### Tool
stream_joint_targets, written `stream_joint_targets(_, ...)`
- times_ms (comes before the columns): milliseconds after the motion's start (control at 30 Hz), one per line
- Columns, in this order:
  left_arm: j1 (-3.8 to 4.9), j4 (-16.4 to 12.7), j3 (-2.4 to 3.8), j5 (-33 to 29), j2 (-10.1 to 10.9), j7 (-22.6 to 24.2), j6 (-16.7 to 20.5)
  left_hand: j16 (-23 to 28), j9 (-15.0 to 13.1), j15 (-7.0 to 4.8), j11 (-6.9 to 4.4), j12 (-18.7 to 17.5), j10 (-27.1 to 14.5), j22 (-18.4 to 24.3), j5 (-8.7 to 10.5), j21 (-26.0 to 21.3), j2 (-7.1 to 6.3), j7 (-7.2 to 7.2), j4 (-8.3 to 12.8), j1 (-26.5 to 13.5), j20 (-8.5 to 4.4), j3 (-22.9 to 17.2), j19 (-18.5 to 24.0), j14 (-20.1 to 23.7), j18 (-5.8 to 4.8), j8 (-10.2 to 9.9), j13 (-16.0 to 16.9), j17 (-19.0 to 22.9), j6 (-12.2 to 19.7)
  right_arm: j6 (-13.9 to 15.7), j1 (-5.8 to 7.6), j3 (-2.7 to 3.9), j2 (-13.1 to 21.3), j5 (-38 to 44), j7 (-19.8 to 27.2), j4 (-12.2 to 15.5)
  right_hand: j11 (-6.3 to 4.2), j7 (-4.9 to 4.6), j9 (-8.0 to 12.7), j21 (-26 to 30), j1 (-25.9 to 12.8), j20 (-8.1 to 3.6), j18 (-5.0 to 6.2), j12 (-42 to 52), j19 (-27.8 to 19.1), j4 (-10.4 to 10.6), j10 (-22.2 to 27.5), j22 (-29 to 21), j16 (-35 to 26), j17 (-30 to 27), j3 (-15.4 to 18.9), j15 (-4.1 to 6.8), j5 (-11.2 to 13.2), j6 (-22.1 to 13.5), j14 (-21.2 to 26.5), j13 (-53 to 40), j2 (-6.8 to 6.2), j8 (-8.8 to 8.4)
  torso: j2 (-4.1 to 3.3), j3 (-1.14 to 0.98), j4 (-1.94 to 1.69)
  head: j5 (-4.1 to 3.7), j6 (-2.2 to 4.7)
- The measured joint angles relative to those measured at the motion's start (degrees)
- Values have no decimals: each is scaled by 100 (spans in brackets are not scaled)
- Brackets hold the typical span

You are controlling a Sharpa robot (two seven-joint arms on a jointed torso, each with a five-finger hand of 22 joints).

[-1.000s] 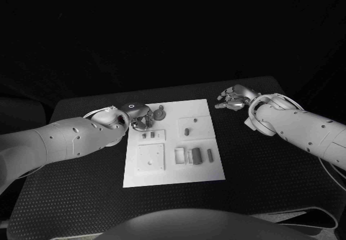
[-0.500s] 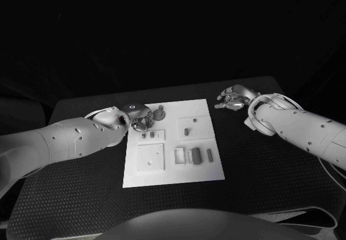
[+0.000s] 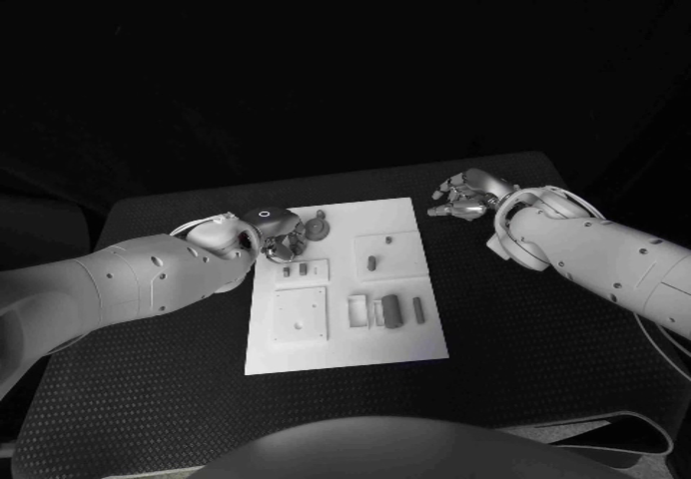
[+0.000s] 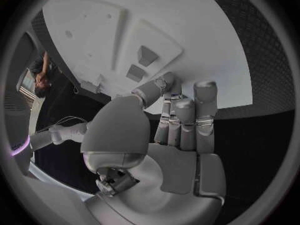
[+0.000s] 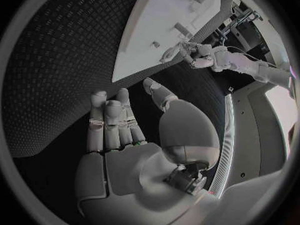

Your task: Assemble the parts on the task board

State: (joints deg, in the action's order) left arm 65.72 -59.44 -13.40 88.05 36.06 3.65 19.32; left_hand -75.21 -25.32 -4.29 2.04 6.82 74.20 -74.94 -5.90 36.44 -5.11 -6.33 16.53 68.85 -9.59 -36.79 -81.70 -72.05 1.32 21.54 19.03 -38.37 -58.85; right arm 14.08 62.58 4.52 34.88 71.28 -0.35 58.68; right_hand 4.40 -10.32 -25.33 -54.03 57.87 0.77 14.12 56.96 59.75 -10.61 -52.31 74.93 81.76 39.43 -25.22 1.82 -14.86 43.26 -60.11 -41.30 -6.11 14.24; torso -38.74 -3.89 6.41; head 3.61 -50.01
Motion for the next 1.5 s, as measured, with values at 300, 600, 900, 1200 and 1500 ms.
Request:
stream_joint_targets(300, -4, 11, -1, 1, -3, 0, 5, 23, 0, 1, -1, -24, -1, 1, 20, 0, -24, -62, 0, -24, 3, 0, 3, -1, 0, -59, 28, -6, 69, 0, -1, 0, 2, 0, 0, -2, 0, 0, 0, 0, 0, -8, 0, 0, 20, 0, 0, 0, 0, 0, 0, 14, 0, 0, 15, 0, 0, 0, 2, -5, 1, -9, 0)
stream_joint_targets(600, -15, 18, -7, -6, -1, 0, 5, 26, 39, 2, -2, -46, -1, 1, 20, 0, -130, -124, -1, 12, 9, 0, 9, -1, 2, -166, 60, -13, 247, 1, -1, 0, 5, 0, 0, -2, 0, 0, 0, 0, 0, -26, 0, 0, 2, 0, 0, 0, 0, 0, 0, 14, 0, 0, 14, -1, 0, 0, 4, -2, -2, -14, 0)
stream_joint_targets(900, -23, 40, -10, -7, 13, -54, 0, 49, 134, 40, 22, -113, 12, 2, 42, -1, -252, -254, -8, -33, 10, 55, 10, 20, 3, -337, 90, -30, 613, 2, -1, 0, 7, 0, 0, -2, 0, -1, -1, 0, 0, -25, 0, -1, 1, 0, 0, 0, 0, -5, 0, 14, 0, -1, 14, -1, 0, 0, 4, 1, -2, -15, 0)
stream_joint_targets(1200, -24, 69, -11, -7, 21, -95, 6, 49, 174, 40, 50, -150, 9, 2, 42, -1, -301, -246, -5, -28, 11, 84, 11, 20, 11, -424, 119, -45, 798, 3, -1, 0, 3, 0, 0, -6, 0, -1, 2, 0, 0, -23, 0, -1, 0, 0, 0, 0, 0, -5, 0, 13, 0, -1, 13, 4, 0, 0, 4, 2, -2, -23, 0)
stream_joint_targets(1500, -21, 118, -9, -7, 89, -109, 19, 49, 198, 41, 49, -150, 9, 3, 42, 0, -323, -236, -5, -6, 19, 84, 19, 19, 34, -462, 153, -58, 832, 3, 0, 0, 3, 0, 0, -8, -20, -1, 4, 0, 0, -15, 0, -1, -7, 0, 20, 0, 0, -5, 0, 13, 0, -1, 13, 4, 0, 0, 3, 1, -2, -19, 0)
